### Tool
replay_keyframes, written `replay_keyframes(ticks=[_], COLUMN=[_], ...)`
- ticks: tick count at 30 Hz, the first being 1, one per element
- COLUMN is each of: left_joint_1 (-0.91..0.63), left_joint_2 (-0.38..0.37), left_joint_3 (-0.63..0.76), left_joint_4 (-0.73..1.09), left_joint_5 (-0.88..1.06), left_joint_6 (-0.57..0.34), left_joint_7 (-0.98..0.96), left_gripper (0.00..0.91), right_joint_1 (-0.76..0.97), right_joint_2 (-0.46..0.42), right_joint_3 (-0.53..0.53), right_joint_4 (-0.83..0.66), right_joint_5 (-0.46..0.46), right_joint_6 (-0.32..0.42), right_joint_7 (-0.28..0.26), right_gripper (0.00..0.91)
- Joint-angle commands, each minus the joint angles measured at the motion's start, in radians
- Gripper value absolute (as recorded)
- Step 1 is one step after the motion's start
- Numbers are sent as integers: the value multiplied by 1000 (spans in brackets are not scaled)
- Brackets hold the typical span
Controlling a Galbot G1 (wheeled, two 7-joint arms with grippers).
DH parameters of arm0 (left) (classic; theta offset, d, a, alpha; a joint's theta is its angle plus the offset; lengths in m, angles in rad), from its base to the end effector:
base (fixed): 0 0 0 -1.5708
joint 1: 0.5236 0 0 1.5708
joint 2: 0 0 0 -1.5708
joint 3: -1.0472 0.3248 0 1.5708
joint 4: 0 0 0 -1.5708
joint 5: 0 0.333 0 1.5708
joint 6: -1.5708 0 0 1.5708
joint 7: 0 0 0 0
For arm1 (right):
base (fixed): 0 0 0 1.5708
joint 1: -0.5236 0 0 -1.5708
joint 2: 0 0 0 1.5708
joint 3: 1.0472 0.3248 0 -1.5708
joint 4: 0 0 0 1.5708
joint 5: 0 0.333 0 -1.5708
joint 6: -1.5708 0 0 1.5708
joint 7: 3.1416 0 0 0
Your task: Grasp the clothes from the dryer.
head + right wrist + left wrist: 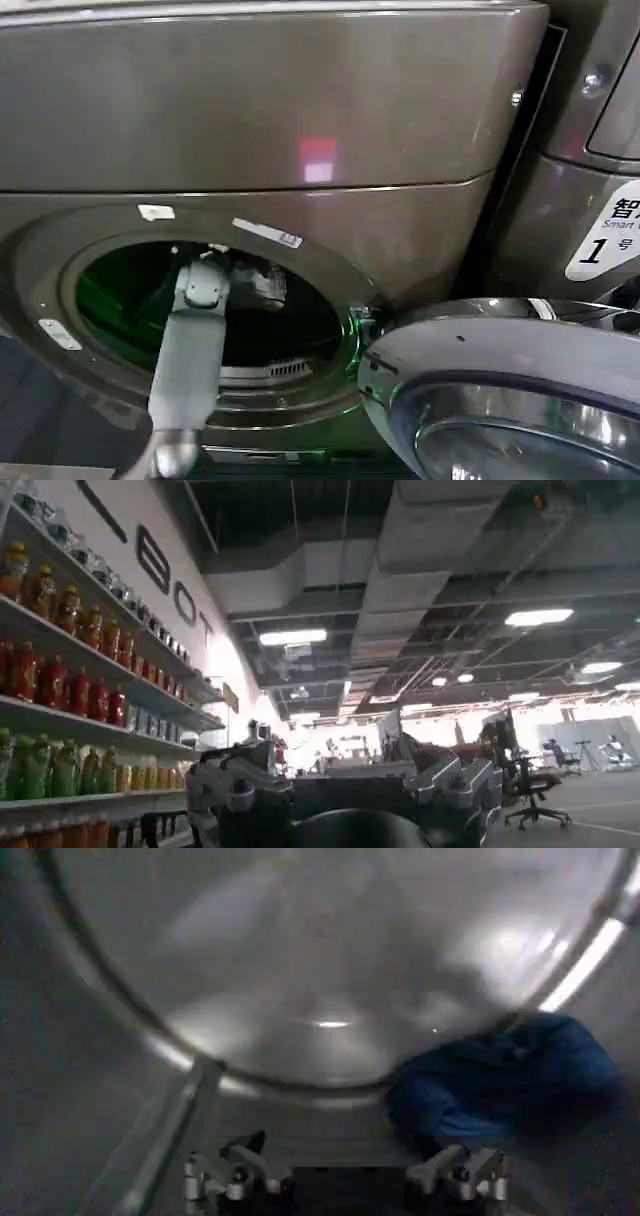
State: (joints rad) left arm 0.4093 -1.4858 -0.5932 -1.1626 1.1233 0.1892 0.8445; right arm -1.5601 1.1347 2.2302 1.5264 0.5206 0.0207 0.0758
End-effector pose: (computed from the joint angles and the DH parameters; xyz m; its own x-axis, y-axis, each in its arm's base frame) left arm 0.5150 0.0600 -0.1828 -0.8196 0.1095 0.5623 0.5441 0.4560 0.7043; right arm -0.1220 -0.4422 -0.1248 0.0092 0.9113 -0.4116 0.9984 0.0146 0.0547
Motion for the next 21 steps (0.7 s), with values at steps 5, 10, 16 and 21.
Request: replay_keyframes(ticks=[5, 10, 16, 21], left_joint_1=[-176, -204, -213, -218], left_joint_2=[27, 30, 33, 48], left_joint_3=[19, 40, 37, 53], left_joint_4=[171, 209, 256, 304], left_joint_5=[272, 343, 349, 358], left_joint_6=[-439, -465, -395, -373], left_joint_7=[503, 502, 485, 456], left_gripper=[907, 907, 907, 907], right_joint_1=[5, 7, 11, 9], right_joint_2=[2, -2, -2, 9], right_joint_3=[-8, -14, -15, -25], right_joint_4=[3, 0, -4, 6], right_joint_5=[-5, -6, -6, -6], right_joint_6=[3, 5, 12, 15], right_joint_7=[-1, -1, -7, -7], right_gripper=[907, 907, 907, 907])
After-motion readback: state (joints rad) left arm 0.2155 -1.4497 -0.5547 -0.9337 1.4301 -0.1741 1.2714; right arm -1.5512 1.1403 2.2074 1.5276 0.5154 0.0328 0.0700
